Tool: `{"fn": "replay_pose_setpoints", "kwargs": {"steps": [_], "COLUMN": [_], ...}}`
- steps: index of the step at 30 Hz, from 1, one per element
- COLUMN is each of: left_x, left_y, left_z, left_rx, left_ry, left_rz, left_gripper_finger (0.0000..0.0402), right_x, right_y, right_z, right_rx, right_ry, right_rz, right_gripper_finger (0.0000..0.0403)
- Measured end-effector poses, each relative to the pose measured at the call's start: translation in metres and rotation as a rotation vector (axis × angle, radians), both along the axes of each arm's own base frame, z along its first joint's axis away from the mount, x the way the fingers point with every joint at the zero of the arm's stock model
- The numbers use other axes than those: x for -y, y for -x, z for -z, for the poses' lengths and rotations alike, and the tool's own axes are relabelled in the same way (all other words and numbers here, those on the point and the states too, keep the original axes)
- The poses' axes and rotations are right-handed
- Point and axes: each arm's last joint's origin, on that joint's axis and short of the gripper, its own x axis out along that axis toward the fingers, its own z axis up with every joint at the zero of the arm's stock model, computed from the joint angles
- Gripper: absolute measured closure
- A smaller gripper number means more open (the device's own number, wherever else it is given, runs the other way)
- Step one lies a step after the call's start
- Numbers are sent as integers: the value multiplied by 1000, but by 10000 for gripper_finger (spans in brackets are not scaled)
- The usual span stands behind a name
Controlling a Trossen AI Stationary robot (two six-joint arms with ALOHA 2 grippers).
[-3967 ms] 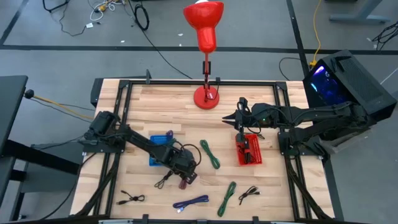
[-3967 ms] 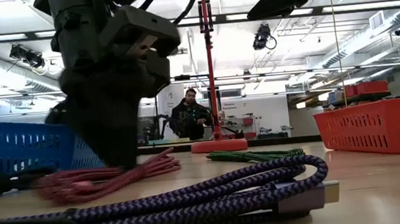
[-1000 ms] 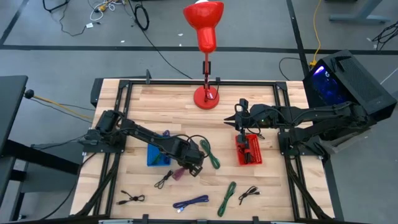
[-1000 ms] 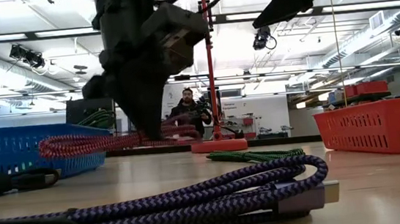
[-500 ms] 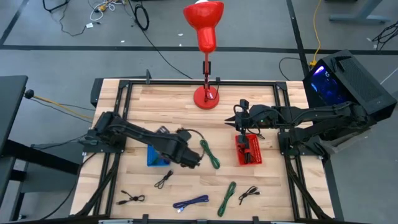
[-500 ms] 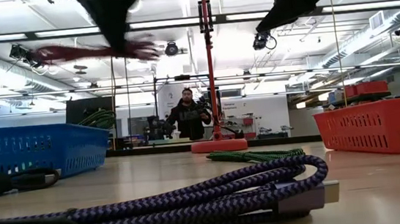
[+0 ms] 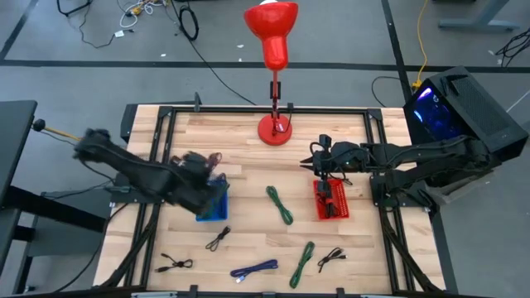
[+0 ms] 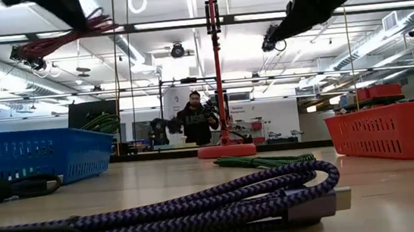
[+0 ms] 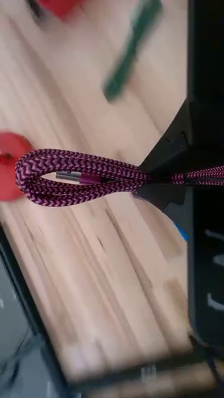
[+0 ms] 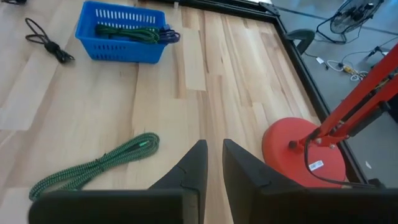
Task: Pick & Place USB Port
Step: Put the pink and black charger cable into the blue bin
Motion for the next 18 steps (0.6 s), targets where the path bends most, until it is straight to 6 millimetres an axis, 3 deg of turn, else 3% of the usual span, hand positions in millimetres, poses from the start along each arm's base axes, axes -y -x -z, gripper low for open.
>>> {"fn": "replay_pose_setpoints", "kwargs": {"steps": [4, 7, 13, 18], "left_x": [-12, -18, -19, -17], "left_y": [42, 61, 71, 73], "left_z": [14, 37, 91, 123], "left_rx": [195, 333, 511, 525], "left_ry": [23, 55, 139, 200], "left_rz": [-44, -47, -48, -52], "left_gripper_finger": [388, 388, 388, 388], "right_x": [0, 0, 3, 4], "right_y": [0, -2, 0, 3], "right_z": [5, 2, -6, -11], "right_rx": [8, 38, 96, 126], "right_ry": [15, 19, 84, 102], "right_rz": [0, -2, 64, 93], "right_gripper_finger": [352, 352, 352, 352]}}
